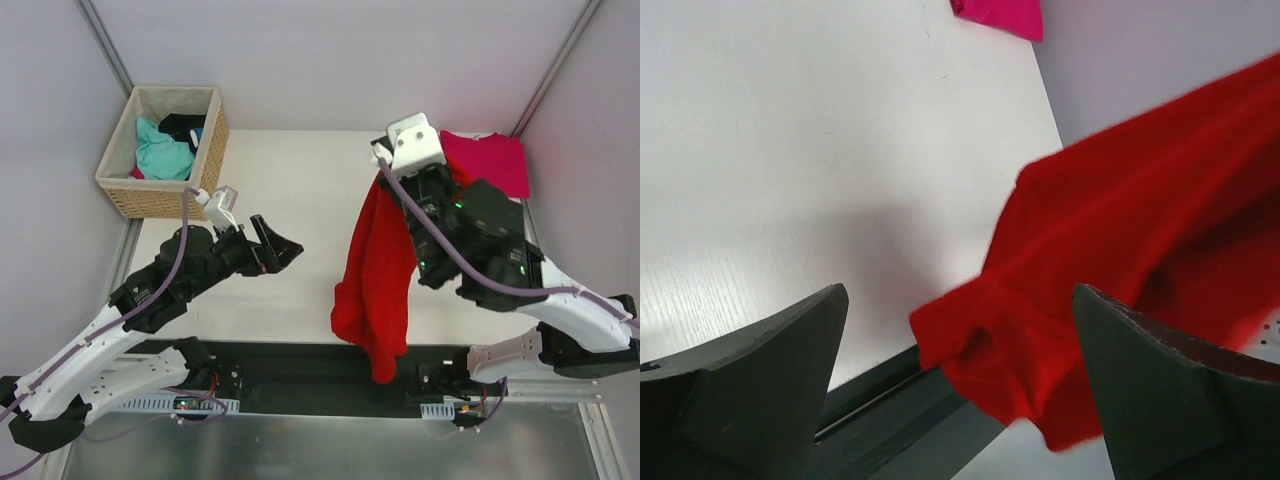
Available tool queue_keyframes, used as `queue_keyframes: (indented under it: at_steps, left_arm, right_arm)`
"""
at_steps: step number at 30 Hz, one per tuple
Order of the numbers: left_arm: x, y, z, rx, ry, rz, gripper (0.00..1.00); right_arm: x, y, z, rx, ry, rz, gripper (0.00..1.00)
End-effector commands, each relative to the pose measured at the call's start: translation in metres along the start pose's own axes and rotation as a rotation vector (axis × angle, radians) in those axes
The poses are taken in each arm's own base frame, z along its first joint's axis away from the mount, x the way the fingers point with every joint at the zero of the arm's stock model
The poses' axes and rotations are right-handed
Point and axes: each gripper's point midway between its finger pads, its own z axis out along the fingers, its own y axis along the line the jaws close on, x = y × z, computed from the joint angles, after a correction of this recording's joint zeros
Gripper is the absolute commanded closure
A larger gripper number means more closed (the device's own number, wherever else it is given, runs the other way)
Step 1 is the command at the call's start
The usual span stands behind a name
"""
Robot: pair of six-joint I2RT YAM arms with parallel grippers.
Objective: Fold and stack the t-shirts
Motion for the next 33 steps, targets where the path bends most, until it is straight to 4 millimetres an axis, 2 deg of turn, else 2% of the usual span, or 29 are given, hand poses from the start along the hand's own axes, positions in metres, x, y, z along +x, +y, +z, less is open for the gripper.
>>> queue_keyframes:
  at_steps: [1,2,3,5,6,7,8,9,10,12,13,18,19,20,22,23,24,25,26,27,28,29,30,31,32,33]
  left_arm:
    - [0.002,0.005,0.003,-0.021,0.002,0.018,0.05]
    - [0.003,0.007,0.005,-0.03,0.006,0.02,0.05]
    - [0.003,0.008,0.007,-0.036,0.008,0.024,0.05]
    - [0.006,0.011,0.011,-0.052,0.019,0.028,0.05]
    - [0.006,0.013,0.013,-0.06,0.022,0.033,0.04]
    - [0.006,0.012,0.014,-0.061,0.023,0.033,0.04]
    - [0.008,0.014,0.017,-0.072,0.029,0.034,0.04]
    - [0.007,0.016,0.019,-0.082,0.027,0.041,0.04]
    - [0.006,0.016,0.02,-0.085,0.026,0.046,0.03]
    - [0.005,0.017,0.024,-0.099,0.029,0.064,0.03]
    - [0.004,0.016,0.026,-0.102,0.031,0.069,0.02]
    - [0.007,0.014,0.04,-0.111,0.064,0.081,0.01]
    - [0.015,0.014,0.047,-0.109,0.098,0.081,0.02]
    - [0.015,0.009,0.055,-0.085,0.095,0.074,0.01]
    - [0.033,0.018,0.078,-0.1,0.146,0.05,0.03]
    - [0.039,0.014,0.087,-0.077,0.171,0.038,0.06]
    - [0.045,0.016,0.096,-0.085,0.192,0.027,0.07]
    - [0.059,0.028,0.113,-0.126,0.234,0.026,0.07]
    - [0.069,0.028,0.121,-0.117,0.277,0.016,0.08]
    - [0.07,0.022,0.131,-0.086,0.282,0.015,0.09]
    - [0.084,0.027,0.144,-0.099,0.324,0.012,0.1]
    - [0.088,0.024,0.151,-0.077,0.334,0.008,0.1]
    - [0.087,0.011,0.159,-0.032,0.336,0.009,0.11]
    - [0.096,0.015,0.17,-0.044,0.363,0.013,0.11]
    - [0.101,0.008,0.174,-0.025,0.383,0.019,0.11]
    - [0.097,-0.01,0.179,0.021,0.392,0.023,0.13]
  right_arm:
    - [0.097,0.018,0.04,-0.054,0.234,0.222,0.99]
    - [0.117,0.036,0.05,-0.107,0.28,0.227,0.99]
    - [0.167,0.043,0.073,-0.067,0.401,0.198,0.99]
    - [0.208,0.065,0.092,-0.114,0.509,0.261,0.99]
    - [0.236,0.062,0.107,-0.081,0.567,0.262,0.99]
    - [0.269,0.078,0.12,-0.086,0.647,0.234,0.99]
    - [0.286,0.09,0.131,-0.098,0.689,0.26,0.99]
    - [0.308,0.087,0.142,-0.081,0.741,0.271,0.99]
    - [0.337,0.105,0.157,-0.09,0.817,0.255,0.99]
    - [0.367,0.116,0.17,-0.103,0.906,0.264,0.99]
    - [0.385,0.13,0.184,-0.113,0.952,0.254,0.99]
    - [0.419,0.152,0.213,-0.121,1.02,0.244,0.99]
    - [0.425,0.153,0.216,-0.114,1.035,0.25,0.99]
    - [0.438,0.151,0.222,-0.096,1.072,0.25,0.99]
    - [0.452,0.146,0.223,-0.068,1.111,0.261,0.99]
    - [0.459,0.138,0.225,-0.044,1.124,0.273,0.99]
    - [0.466,0.133,0.223,-0.031,1.139,0.282,0.99]
    - [0.471,0.13,0.222,-0.025,1.15,0.301,0.99]
    - [0.477,0.118,0.223,-0.003,1.159,0.315,0.99]
    - [0.481,0.113,0.222,0.004,1.17,0.324,0.95]
    - [0.483,0.11,0.222,0.001,1.174,0.341,0.81]
    - [0.487,0.101,0.222,0.017,1.18,0.354,0.63]
    - [0.486,0.097,0.221,0.019,1.179,0.358,0.16]
    - [0.486,0.092,0.221,0.037,1.177,0.352,0.02]
    - [0.486,0.086,0.22,0.048,1.174,0.352,0.03]
    - [0.484,0.084,0.22,0.051,1.168,0.354,0.04]
